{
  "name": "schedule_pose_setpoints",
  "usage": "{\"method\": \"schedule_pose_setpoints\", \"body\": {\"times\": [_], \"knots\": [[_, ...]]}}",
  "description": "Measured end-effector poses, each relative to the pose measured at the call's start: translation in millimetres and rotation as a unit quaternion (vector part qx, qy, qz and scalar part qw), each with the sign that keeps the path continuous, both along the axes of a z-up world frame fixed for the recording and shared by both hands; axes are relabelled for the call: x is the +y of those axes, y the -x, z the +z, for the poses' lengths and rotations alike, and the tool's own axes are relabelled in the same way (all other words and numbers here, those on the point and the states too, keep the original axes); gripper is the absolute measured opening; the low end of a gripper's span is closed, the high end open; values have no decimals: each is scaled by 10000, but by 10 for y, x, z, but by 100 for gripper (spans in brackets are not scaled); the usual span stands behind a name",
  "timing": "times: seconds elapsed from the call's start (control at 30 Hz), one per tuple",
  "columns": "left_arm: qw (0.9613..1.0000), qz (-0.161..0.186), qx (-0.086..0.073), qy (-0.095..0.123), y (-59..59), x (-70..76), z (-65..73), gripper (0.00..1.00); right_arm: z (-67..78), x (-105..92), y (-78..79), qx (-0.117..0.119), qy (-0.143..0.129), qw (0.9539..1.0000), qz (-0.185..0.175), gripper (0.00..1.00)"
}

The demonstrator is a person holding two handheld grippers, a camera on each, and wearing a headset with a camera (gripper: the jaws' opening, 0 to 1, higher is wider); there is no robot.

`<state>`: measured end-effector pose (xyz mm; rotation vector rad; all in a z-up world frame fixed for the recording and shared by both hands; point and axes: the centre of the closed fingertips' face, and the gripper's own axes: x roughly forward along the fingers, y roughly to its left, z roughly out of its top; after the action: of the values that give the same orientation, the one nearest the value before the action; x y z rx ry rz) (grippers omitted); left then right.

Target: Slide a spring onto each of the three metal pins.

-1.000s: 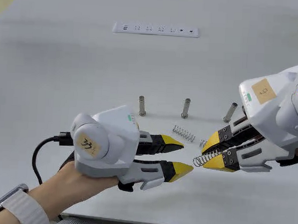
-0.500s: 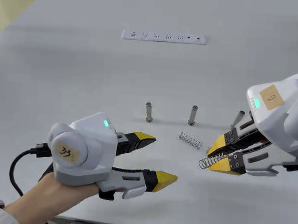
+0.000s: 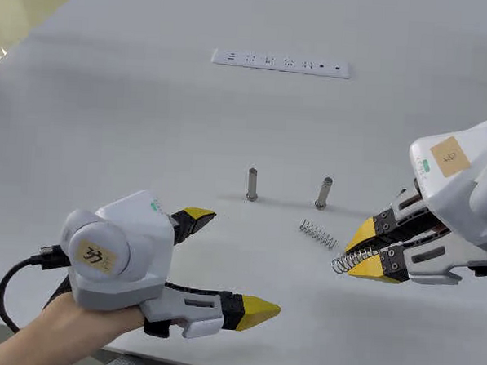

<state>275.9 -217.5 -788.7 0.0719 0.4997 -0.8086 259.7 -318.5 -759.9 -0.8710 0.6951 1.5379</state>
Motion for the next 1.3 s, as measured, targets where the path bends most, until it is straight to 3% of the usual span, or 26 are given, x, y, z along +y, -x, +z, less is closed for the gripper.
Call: {"method": "schedule_pose_setpoints", "body": {"times": [0.27,0.37,0.57,0.8,0.97,1.3], "knots": [[9995,309,44,-69,-37,119,-27,99,35,30,-110,-114,146,9997,176,7],[9991,398,79,-131,-55,163,-43,99,64,56,-222,-256,243,9989,305,7],[9986,459,-38,-267,-83,188,-59,99,114,156,-469,-465,420,9967,506,7],[9984,515,-47,-229,-100,203,-44,99,199,357,-749,-604,565,9940,713,7],[9981,580,-30,-199,-114,220,-47,99,250,512,-811,-626,660,9918,894,7],[9978,624,-48,-195,-133,225,-29,99,365,820,-1093,-798,797,9875,1102,7]]}}
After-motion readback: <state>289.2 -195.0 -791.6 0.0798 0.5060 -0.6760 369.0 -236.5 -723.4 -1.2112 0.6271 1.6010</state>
